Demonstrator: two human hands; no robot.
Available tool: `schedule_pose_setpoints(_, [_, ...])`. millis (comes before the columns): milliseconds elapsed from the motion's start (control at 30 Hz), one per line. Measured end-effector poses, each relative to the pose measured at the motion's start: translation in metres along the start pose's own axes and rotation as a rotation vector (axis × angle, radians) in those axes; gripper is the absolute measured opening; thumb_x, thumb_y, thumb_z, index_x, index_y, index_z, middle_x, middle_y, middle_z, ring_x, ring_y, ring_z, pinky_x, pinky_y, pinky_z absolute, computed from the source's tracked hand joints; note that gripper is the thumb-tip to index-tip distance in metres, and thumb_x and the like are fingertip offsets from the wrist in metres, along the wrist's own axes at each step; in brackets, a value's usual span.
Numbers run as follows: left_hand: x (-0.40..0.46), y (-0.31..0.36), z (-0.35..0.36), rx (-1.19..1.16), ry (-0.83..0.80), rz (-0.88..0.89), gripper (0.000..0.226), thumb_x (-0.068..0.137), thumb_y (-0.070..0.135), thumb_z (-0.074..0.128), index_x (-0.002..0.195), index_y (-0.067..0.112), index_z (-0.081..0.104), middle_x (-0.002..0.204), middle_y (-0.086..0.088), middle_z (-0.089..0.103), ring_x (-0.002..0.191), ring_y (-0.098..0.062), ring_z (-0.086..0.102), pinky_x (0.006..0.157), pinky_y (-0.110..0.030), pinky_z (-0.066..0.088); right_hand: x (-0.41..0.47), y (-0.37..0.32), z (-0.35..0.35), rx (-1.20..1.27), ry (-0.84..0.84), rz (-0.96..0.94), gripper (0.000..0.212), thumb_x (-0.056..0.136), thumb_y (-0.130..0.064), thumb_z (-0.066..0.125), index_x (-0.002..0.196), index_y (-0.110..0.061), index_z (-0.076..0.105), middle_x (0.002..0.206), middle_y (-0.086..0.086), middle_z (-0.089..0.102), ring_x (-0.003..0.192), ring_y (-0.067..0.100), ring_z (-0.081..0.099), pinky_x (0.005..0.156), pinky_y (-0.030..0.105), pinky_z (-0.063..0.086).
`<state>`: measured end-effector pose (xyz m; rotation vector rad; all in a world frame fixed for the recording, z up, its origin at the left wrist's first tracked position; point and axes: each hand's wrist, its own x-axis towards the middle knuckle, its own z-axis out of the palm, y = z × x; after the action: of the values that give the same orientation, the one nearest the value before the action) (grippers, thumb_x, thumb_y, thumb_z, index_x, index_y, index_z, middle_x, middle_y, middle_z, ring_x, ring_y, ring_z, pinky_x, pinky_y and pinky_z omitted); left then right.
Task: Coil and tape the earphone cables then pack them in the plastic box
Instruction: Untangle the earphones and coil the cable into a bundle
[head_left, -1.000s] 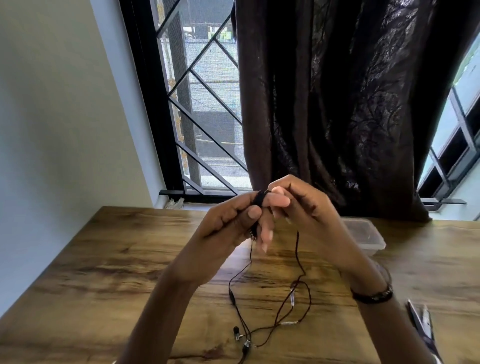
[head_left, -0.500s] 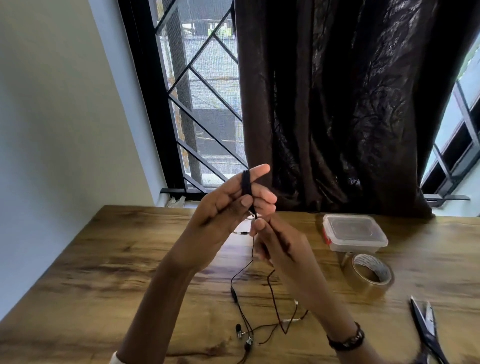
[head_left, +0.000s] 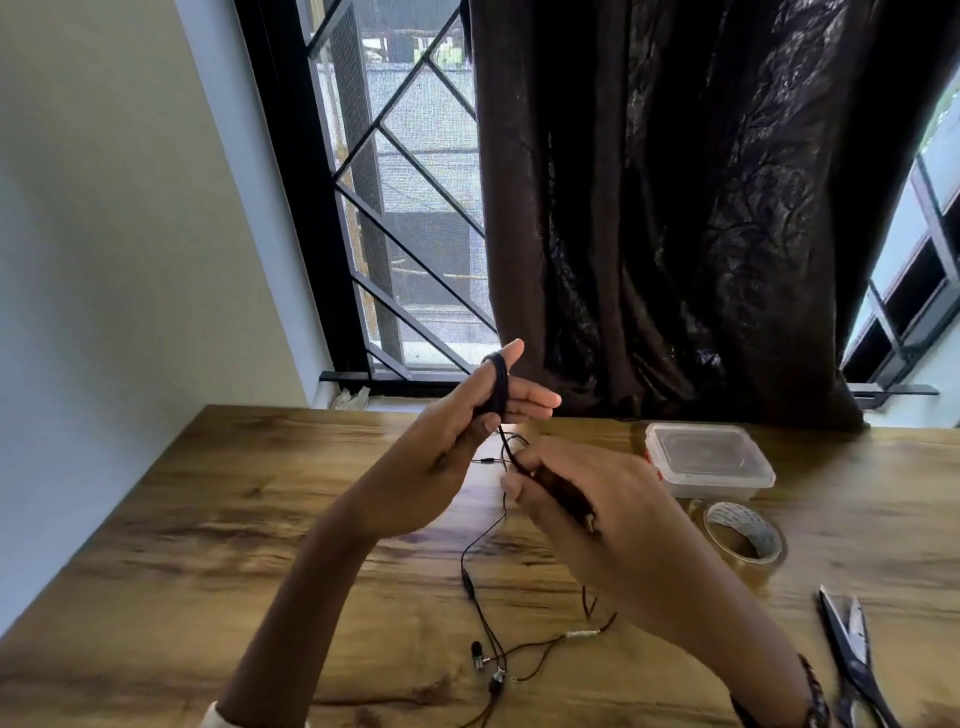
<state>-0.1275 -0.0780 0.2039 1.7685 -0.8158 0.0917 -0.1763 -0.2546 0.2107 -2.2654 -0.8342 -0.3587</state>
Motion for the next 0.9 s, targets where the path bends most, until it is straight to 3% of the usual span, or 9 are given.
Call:
schedule_pose_setpoints(67, [-0.003,0.002,0.002,-0.003,-0.03,-0.004,0.052,0.098,-0.015,0.027,0.147,-0.003,0.015,0.131,-0.017,0.052,0.124,-0.013,0.051,0.103,-0.018,0.036,0.007,-0.004,-0.009,0.007,0.016,-0.024,0.034,0.097,-0.047,0.035,0.092,-0.025,0.059,0.075,-0.014,0.058,0.067,0.007,0.056,0.06,0.027,0.047])
schedule_pose_setpoints(167, [-0.007,0.007,0.005,-0.068,-0.066,-0.01,0.049,0.099,-0.008,0.031,0.146,0.003,0.023,0.137,0.0,0.049,0.129,-0.003,0.044,0.106,-0.016,0.033,0.021,-0.002,-0.024,-0.001,0.063,-0.057,0.029,0.099,-0.037,0.041,0.089,-0.019,0.061,0.073,-0.012,0.058,0.066,0.01,0.056,0.059,0.027,0.047])
schedule_pose_setpoints(233, [-0.008,0.01,0.007,-0.099,-0.085,0.001,0.041,0.099,-0.002,0.032,0.14,0.0,0.034,0.126,0.005,0.056,0.119,-0.005,0.051,0.1,-0.017,0.038,0.028,0.001,-0.033,-0.009,0.084,-0.076,0.027,0.099,-0.031,0.043,0.087,-0.016,0.062,0.074,-0.009,0.059,0.069,0.011,0.058,0.062,0.03,0.048])
schedule_pose_setpoints(367, [-0.008,0.016,0.008,-0.118,-0.102,0.014,0.03,0.1,0.007,0.032,0.125,0.001,0.047,0.107,-0.002,0.063,0.1,-0.012,0.06,0.089,-0.02,0.044,0.04,0.004,-0.046,-0.033,0.072,-0.143,0.019,0.098,-0.022,0.052,0.089,-0.01,0.063,0.079,-0.005,0.061,0.073,0.013,0.059,0.066,0.029,0.047])
schedule_pose_setpoints(500, [-0.008,0.017,0.009,-0.156,-0.12,0.03,0.03,0.1,0.011,0.034,0.124,0.002,0.049,0.095,0.004,0.067,0.086,-0.012,0.063,0.082,-0.021,0.046,0.046,0.005,-0.054,-0.011,0.069,-0.173,0.021,0.094,-0.028,0.056,0.086,-0.01,0.062,0.076,-0.006,0.06,0.069,0.014,0.057,0.062,0.028,0.046])
schedule_pose_setpoints(700, [-0.004,0.018,0.014,-0.301,-0.004,0.041,0.026,0.102,0.024,0.039,0.11,0.013,0.061,0.069,0.014,0.055,0.061,-0.001,0.048,0.065,-0.013,0.04,0.048,0.015,-0.047,0.206,0.077,-0.183,0.02,0.095,-0.024,0.056,0.086,-0.007,0.062,0.07,-0.005,0.063,0.062,0.015,0.058,0.056,0.021,0.045])
schedule_pose_setpoints(800, [-0.003,0.019,0.018,-0.401,0.039,0.052,0.029,0.1,0.032,0.039,0.106,0.016,0.063,0.065,0.015,0.051,0.058,-0.001,0.042,0.062,-0.012,0.037,0.046,0.025,-0.035,0.364,0.091,-0.144,0.017,0.097,-0.026,0.055,0.09,-0.011,0.062,0.075,-0.005,0.062,0.067,0.005,0.058,0.062,0.017,0.044])
schedule_pose_setpoints(900, [-0.003,0.017,0.021,-0.467,0.069,0.055,0.031,0.1,0.034,0.04,0.106,0.017,0.065,0.065,0.015,0.05,0.058,-0.003,0.041,0.061,-0.013,0.037,0.043,0.034,-0.018,0.494,0.135,-0.11,0.018,0.097,-0.029,0.051,0.091,-0.014,0.059,0.073,-0.001,0.055,0.06,0.009,0.046,0.057,0.018,0.039])
